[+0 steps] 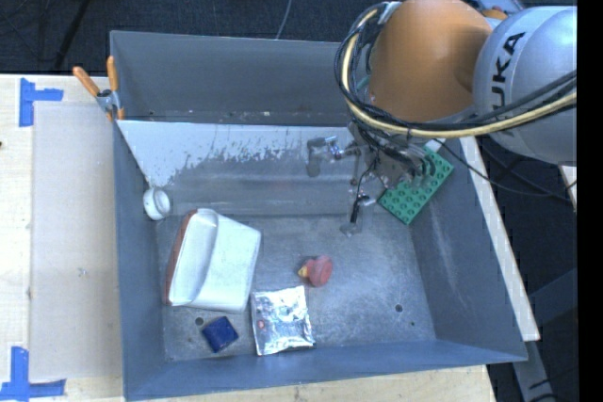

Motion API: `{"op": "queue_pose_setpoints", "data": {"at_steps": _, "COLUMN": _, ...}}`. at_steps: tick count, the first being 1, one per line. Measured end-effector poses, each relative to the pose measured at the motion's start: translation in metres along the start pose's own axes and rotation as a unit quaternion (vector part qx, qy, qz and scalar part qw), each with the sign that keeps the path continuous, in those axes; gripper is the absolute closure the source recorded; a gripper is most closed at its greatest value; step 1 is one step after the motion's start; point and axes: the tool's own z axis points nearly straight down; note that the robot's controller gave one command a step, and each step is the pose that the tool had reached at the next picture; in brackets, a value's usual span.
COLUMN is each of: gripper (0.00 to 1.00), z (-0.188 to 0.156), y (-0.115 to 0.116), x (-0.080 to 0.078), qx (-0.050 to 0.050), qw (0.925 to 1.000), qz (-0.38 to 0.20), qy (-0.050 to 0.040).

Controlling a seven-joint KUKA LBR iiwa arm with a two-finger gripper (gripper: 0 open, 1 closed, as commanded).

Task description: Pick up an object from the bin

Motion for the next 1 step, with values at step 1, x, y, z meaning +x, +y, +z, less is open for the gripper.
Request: {"op": "queue_pose_setpoints", "data": {"at_steps": 1, "gripper": 0.00, "z": 0.1307, "y": 0.0052, "x": 0.0128, "qx": -0.002, "qw": 1.0000, "qz": 0.001, "qy": 0.0045}}
